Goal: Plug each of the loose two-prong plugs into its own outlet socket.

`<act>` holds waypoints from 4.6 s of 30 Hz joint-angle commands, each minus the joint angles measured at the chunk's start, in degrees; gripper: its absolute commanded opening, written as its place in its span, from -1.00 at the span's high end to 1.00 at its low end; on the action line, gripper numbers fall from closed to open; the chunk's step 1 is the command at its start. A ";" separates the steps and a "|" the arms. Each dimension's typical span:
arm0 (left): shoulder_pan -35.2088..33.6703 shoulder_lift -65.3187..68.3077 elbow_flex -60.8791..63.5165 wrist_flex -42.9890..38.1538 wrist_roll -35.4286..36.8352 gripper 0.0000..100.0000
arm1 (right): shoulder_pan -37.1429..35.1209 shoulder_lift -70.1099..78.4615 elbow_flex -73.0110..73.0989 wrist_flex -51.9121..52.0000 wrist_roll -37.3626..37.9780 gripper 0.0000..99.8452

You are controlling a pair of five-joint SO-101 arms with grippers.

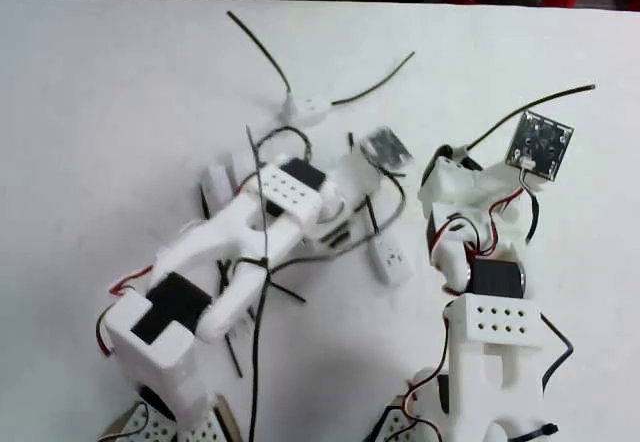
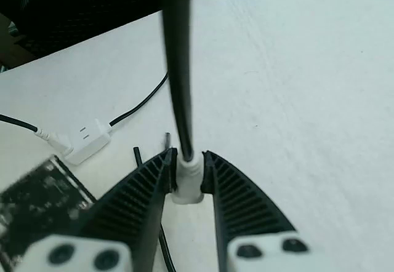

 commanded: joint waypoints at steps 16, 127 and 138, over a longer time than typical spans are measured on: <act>-10.07 -22.90 -6.33 15.47 9.58 0.28 | 0.13 -1.27 0.79 -0.92 3.87 0.97; -47.96 -76.88 57.76 -2.20 12.48 0.28 | -30.81 34.51 2.81 -0.13 32.97 0.97; -47.96 -76.88 57.76 -2.20 12.48 0.28 | -30.90 34.42 -0.35 6.02 32.97 0.97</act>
